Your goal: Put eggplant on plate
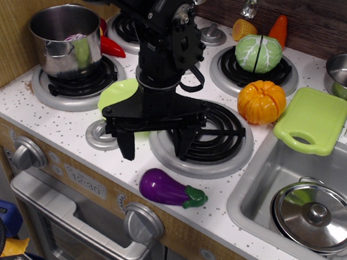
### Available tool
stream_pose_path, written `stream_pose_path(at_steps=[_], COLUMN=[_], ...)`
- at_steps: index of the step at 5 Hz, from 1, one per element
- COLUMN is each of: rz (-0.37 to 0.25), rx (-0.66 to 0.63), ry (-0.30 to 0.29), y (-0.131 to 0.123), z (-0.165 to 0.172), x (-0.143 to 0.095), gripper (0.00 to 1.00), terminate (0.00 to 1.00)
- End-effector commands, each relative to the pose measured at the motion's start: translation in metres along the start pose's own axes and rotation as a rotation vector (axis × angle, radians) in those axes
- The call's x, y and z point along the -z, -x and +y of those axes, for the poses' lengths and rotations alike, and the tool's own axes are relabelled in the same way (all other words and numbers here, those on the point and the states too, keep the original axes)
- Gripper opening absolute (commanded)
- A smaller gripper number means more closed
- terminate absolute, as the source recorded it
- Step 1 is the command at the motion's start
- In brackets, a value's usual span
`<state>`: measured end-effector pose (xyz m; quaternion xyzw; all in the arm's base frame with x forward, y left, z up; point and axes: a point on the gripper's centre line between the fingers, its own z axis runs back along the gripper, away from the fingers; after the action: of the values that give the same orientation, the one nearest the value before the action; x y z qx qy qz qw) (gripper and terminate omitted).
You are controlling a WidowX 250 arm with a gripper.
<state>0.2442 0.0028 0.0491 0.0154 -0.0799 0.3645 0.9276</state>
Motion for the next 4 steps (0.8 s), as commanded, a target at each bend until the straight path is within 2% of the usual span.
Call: stream_pose_path(at_steps=[1,3,4], rz=[0.0,-0.025,-0.061], rx=[0.0,-0.248,-0.332], ry=[0.0,-0.09,-0.069], y=[0.0,-0.001,0.006], z=[0.0,-0.017,-0.019], x=[0.0,-0.015,-0.007], gripper=[1.0,1.0,1.0], terminate=[0.0,0.0,0.0])
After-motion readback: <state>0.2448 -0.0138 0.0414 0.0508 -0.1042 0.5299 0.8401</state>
